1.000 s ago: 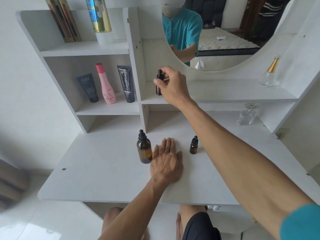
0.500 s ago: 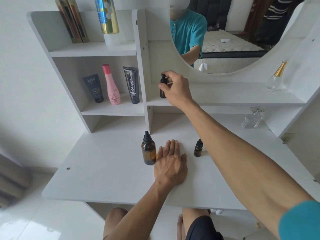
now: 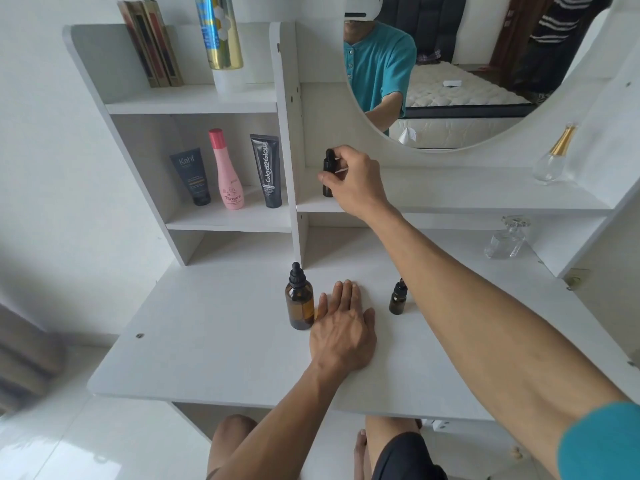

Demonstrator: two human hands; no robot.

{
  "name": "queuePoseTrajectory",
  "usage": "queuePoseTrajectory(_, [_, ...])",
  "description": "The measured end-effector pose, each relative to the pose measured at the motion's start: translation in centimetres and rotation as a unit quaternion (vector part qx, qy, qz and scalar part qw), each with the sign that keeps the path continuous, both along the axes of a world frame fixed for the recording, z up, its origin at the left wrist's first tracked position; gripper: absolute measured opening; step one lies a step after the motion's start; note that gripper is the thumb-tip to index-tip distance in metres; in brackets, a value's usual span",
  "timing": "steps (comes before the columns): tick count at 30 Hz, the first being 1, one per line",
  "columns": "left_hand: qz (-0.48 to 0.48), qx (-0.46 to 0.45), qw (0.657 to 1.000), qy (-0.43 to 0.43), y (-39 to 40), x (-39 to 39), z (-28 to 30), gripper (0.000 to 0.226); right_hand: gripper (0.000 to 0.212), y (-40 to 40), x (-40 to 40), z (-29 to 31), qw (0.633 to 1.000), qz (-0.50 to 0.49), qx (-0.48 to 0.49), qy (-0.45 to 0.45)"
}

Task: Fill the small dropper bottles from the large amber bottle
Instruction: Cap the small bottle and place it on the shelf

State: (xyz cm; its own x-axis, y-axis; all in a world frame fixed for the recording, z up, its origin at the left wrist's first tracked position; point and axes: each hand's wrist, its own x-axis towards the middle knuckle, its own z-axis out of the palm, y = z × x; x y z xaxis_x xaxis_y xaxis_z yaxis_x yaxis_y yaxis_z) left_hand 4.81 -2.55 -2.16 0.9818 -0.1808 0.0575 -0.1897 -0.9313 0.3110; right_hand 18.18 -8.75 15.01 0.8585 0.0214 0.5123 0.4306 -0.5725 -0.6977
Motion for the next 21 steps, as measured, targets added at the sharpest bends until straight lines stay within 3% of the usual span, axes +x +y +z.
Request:
queuePoseTrajectory(7, [-0.001, -0.002, 1.000, 0.000, 0.1, 0.0, 0.0, 0.063, 0.072, -1.0, -0.8, -0.4, 0.999, -0.012, 0.015, 0.038])
queuePoseTrajectory(15, [-0.006, 0.005, 1.000, 0.000, 0.2, 0.1, -0.1, 0.063, 0.029, -4.3, -7.6, -1.2, 0.992, -0.081, 0.062, -0.076])
queuePoseTrajectory(21, [-0.011, 0.003, 1.000, -0.006, 0.3, -0.3, 0.0, 0.062, 0.032, -7.3, -12.2, -6.0, 0.995, -0.097, -0.016, -0.005])
